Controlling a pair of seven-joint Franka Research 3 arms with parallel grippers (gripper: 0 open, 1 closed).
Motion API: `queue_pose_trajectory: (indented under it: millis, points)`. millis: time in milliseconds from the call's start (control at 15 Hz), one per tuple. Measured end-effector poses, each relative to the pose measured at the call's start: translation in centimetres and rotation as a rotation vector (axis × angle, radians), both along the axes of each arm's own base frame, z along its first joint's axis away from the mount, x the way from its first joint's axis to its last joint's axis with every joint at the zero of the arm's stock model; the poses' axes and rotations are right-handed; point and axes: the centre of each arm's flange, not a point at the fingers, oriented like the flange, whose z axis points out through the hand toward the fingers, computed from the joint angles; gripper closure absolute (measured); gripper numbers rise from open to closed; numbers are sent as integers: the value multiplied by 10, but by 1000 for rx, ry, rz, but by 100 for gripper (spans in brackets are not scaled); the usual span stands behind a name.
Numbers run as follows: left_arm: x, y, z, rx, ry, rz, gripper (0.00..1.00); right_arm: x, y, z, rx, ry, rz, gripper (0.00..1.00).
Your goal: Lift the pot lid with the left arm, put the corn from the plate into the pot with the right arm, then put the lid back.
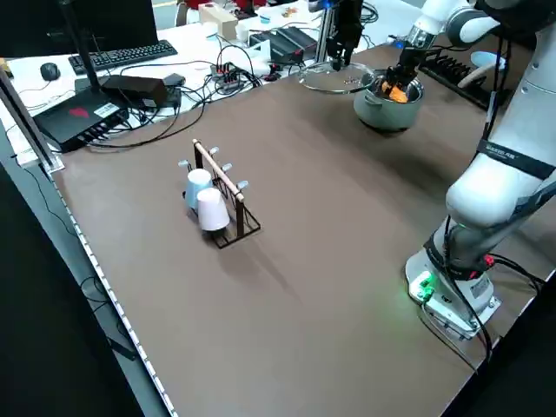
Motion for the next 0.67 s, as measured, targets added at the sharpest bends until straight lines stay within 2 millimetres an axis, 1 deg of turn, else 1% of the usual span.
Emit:
queue_pose_trajectory:
  millis: [67,200,267,667]
  points:
    - [-1,-7,1,0,-6,6,53,1,-1,-5,-4,1,-2,60]
    - [-3,-20,1,3,-21,23,53,4,-4,-8,-11,-2,4,60]
    - [-3,-30,1,11,-42,31,53,5,-6,-11,-17,-5,10,60]
    - [0,-49,-7,3,-73,40,53,4,-7,-30,-49,-4,27,60]
